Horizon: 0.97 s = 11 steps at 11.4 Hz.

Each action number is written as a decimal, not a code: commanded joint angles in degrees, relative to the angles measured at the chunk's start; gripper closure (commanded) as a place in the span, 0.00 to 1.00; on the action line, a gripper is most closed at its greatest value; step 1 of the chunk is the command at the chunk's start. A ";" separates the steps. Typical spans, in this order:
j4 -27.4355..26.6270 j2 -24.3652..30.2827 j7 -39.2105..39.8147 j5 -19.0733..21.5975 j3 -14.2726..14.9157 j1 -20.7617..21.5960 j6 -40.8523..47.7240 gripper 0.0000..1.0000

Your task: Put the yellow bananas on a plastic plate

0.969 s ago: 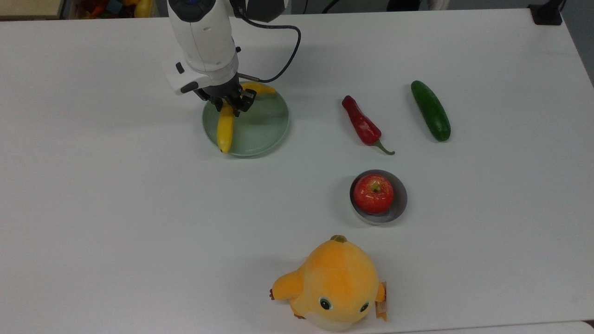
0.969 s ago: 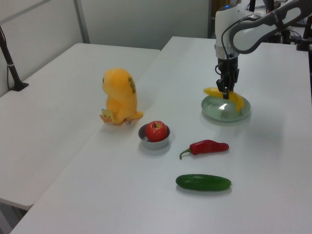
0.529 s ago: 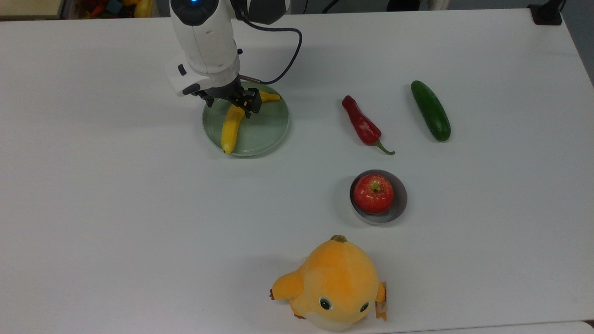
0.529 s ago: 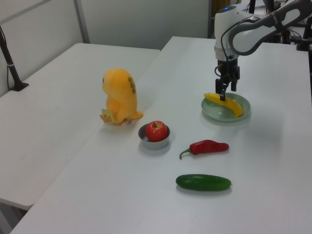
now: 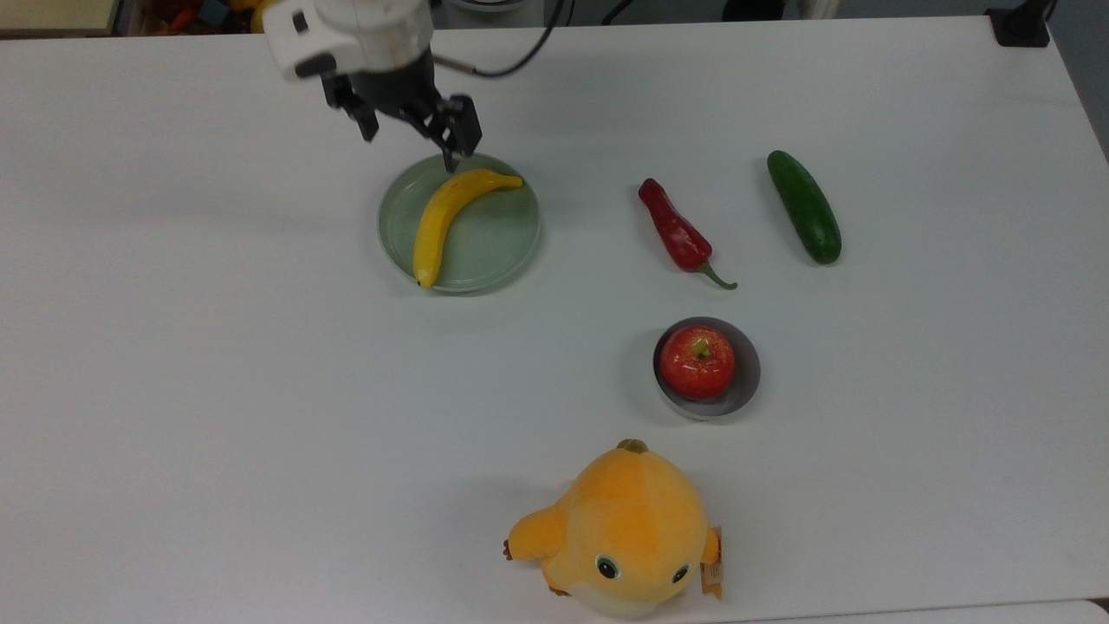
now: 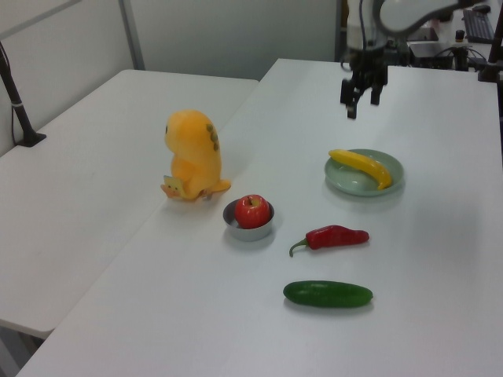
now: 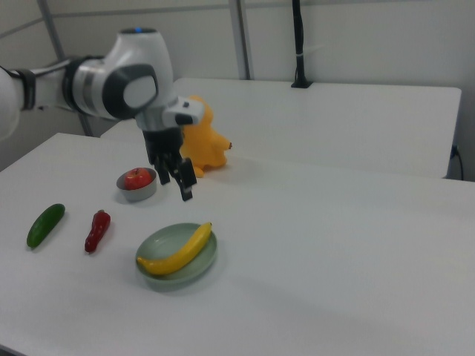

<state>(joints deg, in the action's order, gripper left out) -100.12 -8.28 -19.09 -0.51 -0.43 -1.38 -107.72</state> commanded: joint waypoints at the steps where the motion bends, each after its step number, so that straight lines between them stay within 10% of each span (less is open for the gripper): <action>1: 6.84 2.92 -1.04 3.30 -0.09 0.23 9.17 0.00; 11: 6.78 10.04 4.72 5.08 1.22 7.08 14.92 0.00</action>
<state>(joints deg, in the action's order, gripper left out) -91.83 1.18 -19.25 4.81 -0.64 3.97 -91.91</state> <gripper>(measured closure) 0.000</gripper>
